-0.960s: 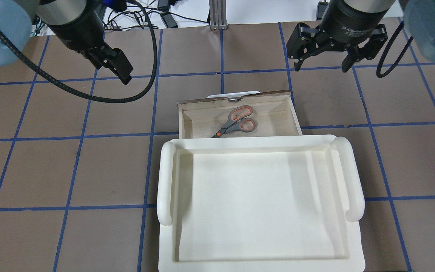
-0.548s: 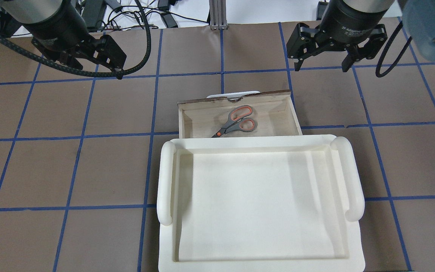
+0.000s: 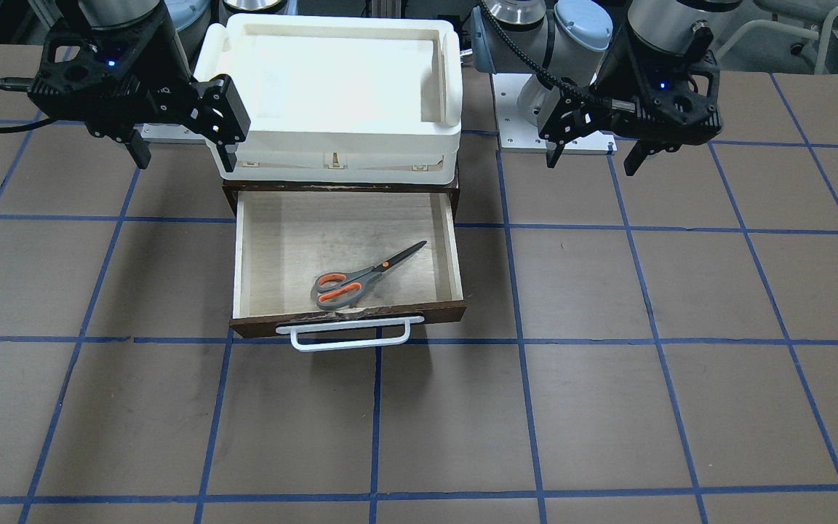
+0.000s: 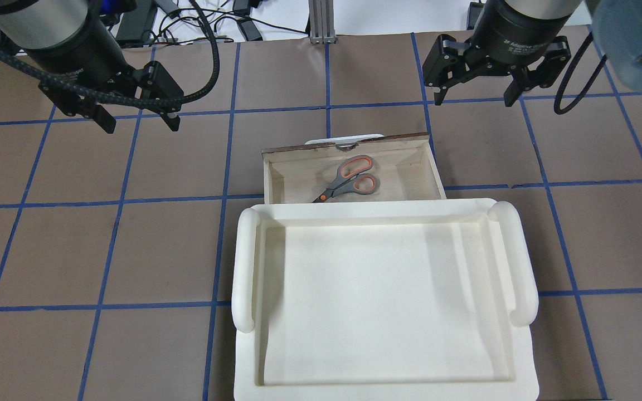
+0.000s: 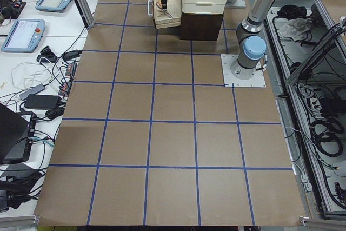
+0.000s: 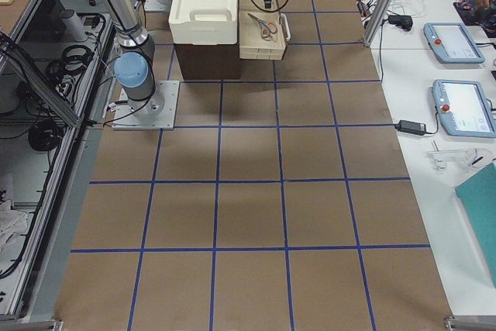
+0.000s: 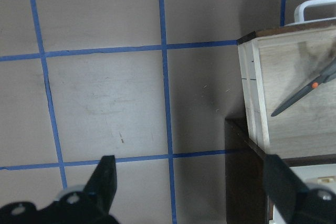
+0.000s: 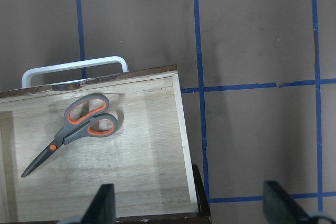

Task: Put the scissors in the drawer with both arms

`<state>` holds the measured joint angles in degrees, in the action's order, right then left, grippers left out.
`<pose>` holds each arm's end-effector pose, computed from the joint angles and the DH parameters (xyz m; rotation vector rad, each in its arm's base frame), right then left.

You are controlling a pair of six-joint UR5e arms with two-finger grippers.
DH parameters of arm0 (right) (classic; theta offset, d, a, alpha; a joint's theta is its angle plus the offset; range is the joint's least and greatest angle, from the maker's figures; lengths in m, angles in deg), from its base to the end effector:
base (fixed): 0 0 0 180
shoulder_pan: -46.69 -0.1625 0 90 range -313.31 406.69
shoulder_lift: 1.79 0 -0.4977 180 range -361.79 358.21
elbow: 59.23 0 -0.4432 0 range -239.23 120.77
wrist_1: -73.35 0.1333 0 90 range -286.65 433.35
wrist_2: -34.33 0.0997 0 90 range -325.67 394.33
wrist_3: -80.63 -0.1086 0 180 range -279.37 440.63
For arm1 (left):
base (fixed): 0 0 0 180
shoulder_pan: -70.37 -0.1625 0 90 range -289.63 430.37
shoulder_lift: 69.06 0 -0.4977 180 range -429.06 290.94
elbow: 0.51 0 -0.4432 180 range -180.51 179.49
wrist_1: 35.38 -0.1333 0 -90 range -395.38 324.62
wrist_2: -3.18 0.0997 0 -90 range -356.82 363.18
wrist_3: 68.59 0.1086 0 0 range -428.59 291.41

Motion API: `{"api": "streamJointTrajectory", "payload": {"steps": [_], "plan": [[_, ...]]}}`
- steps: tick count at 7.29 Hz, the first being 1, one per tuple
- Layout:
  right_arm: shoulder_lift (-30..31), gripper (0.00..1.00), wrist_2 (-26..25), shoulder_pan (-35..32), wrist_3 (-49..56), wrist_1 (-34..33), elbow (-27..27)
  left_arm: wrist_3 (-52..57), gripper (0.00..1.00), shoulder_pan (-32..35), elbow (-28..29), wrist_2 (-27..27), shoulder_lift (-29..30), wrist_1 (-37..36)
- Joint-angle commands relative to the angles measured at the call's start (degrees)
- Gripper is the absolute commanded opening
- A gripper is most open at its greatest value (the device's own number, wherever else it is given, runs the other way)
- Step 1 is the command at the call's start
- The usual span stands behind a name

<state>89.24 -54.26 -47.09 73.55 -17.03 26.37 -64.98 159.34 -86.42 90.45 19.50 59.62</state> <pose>0.1714 -0.5323 0.6041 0.0874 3.1025 -0.1532 -0.1289 -0.5317 0.5952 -0.0700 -3.0935 0.0173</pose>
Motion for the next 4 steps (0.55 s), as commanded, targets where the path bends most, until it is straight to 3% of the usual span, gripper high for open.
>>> {"api": "streamJointTrajectory", "payload": {"steps": [1,4], "plan": [[0.0,1.00,0.0,0.0,0.0,0.0,0.0,-0.1,1.00,0.1,-0.1,0.1,0.0,-0.2],[-0.1,1.00,0.0,0.0,0.0,-0.1,0.0,-0.1,1.00,0.2,-0.1,0.3,0.4,-0.2]]}}
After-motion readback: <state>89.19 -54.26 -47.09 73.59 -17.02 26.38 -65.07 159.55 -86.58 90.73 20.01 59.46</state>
